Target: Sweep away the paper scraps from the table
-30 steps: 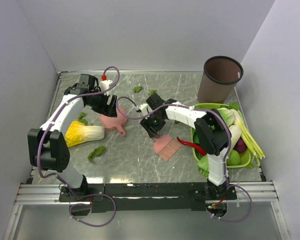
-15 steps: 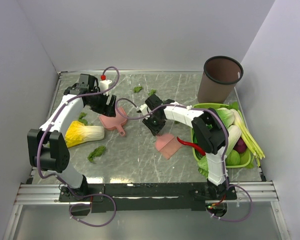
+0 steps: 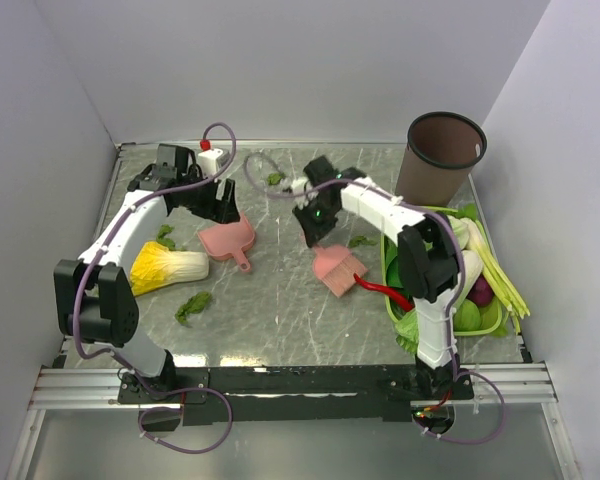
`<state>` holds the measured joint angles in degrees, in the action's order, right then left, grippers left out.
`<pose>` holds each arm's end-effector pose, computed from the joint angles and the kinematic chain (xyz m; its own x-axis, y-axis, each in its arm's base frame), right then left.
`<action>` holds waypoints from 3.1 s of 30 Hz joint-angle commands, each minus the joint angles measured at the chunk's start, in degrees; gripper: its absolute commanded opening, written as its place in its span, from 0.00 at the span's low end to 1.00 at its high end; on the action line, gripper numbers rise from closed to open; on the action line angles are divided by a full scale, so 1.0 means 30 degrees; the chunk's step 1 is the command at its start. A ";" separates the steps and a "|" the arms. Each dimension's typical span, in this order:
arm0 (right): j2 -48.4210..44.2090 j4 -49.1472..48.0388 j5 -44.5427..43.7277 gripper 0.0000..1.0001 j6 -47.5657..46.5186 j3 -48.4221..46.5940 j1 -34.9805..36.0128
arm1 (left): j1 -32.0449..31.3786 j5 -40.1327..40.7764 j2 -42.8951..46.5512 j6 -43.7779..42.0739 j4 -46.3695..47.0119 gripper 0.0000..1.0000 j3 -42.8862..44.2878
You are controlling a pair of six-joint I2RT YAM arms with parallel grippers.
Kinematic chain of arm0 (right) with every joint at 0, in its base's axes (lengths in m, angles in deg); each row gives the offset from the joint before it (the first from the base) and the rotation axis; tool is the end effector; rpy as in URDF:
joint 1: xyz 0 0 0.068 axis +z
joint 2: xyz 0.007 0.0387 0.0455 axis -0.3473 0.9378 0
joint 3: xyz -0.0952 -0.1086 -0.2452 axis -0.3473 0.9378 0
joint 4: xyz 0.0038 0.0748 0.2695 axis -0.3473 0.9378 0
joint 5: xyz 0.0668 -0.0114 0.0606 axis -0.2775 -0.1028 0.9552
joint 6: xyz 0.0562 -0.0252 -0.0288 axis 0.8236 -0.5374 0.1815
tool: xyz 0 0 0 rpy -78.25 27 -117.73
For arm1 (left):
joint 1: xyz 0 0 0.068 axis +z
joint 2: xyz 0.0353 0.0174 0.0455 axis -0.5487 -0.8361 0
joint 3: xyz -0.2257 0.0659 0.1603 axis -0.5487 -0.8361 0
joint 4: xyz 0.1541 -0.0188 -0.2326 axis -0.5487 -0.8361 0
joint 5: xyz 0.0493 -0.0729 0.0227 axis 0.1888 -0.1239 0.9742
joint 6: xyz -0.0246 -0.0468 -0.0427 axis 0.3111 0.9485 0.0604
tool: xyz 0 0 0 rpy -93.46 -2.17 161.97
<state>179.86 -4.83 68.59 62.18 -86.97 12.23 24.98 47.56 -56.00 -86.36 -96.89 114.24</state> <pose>0.3757 0.2581 0.1965 -0.6278 -0.6775 -0.3832 -0.7701 0.6123 0.1791 0.3667 -0.0783 0.2891 -0.7232 0.2118 -0.6573 0.4953 0.8223 -0.2800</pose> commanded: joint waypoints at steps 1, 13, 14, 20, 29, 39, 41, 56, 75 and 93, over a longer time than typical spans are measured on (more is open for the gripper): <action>-0.1729 0.1240 0.2674 0.00 0.1119 -0.3259 -0.1504 | -0.0310 -0.2473 0.1811 -0.0050 0.3098 0.85 -0.0568; -0.5187 -0.9767 0.4144 0.00 0.9407 -0.2823 -0.2971 | -0.2594 -0.5459 0.2750 0.0971 0.7258 0.91 -0.0481; -0.4955 -1.0501 0.4055 0.00 0.9905 -0.2997 -0.2942 | -0.2741 -0.5551 0.2721 0.1060 0.7551 0.92 -0.0453; -0.3286 -1.2646 0.3703 0.00 1.2282 -0.5195 -0.2796 | -0.3036 -0.5961 0.1960 0.1793 0.8141 0.92 0.0424; -0.3312 -1.3350 0.3147 0.00 1.1145 -0.5606 -0.2005 | -0.3534 -0.6635 0.0468 0.2145 0.8346 0.90 0.2417; -0.4073 -1.3700 0.4404 0.00 1.0408 -0.4495 -0.1683 | -0.3651 -0.4993 -0.0617 0.1416 0.6708 0.62 0.4495; -0.4308 -1.3760 0.4610 0.00 1.0234 -0.4173 -0.1391 | -0.3651 -0.5170 -0.1376 0.1238 0.5249 0.54 0.5082; -0.7032 -1.5690 1.1078 0.76 0.9997 -0.2708 -0.3936 | -0.1636 -1.1358 -0.1410 0.4573 0.7110 0.02 0.5466; -0.5716 -1.9682 1.6153 0.72 1.2523 -0.0947 -0.3734 | 0.0128 -1.7125 -0.1205 1.7671 2.1322 0.01 0.3737; -0.5186 -1.3129 1.6096 0.00 0.4799 -0.2057 -0.3704 | 0.0508 -1.6277 -0.1879 1.1039 1.2233 0.67 0.7005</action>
<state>165.07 -57.22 118.03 93.89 -88.87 1.46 25.61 -3.15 -61.95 -37.91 -41.61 126.07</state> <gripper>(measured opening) 0.106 0.570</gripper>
